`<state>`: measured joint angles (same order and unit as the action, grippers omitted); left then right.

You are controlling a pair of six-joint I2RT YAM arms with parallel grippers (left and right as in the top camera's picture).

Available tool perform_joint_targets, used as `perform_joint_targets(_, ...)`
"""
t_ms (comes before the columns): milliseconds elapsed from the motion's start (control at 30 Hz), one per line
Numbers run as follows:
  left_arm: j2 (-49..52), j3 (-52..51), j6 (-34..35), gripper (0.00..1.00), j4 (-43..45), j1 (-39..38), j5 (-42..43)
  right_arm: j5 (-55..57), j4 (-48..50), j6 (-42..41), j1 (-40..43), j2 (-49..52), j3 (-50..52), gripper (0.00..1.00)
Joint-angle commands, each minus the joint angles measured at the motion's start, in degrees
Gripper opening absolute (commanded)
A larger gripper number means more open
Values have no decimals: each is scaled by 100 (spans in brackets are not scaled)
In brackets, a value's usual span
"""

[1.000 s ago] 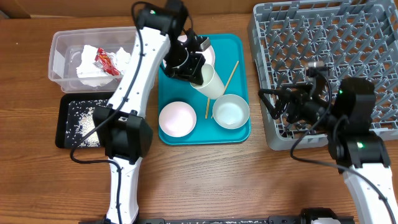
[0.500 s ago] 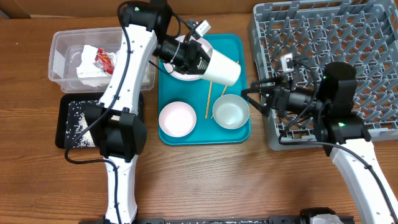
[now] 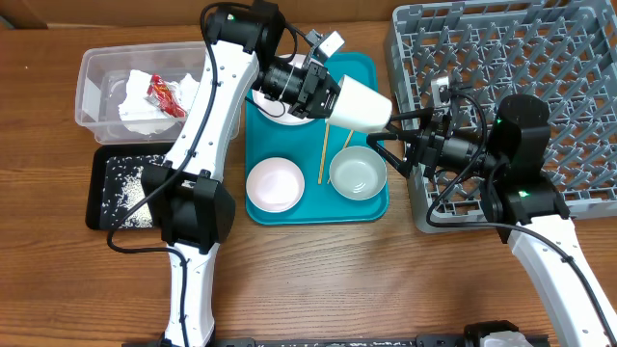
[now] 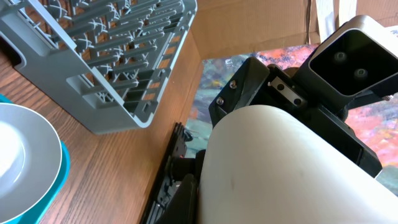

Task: Sort waste into correct bins and load items into the dishwasher
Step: 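Pass the paper cup from the left gripper to the right gripper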

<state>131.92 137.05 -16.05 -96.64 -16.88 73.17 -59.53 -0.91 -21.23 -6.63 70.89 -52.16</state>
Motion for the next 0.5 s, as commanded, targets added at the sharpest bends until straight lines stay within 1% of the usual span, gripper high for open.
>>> perform_joint_targets(0,-341,70,210,4,-20,-125,-61,-17,131,-7,-66,-4,-116,94)
perform_joint_targets(100,-691,4,326,4,-20,-114,-446,-286,289,-44,9,-37,-116,92)
perform_joint_targets(200,-1209,-258,293,4,-20,-44,-525,-667,564,-181,195,-149,-116,92)
perform_joint_targets(367,-2142,-1106,-168,4,-20,125,-654,-824,640,-332,522,-407,-116,93)
perform_joint_targets(467,-2490,-1718,-632,4,-20,120,-273,-863,651,-450,542,-448,-116,94)
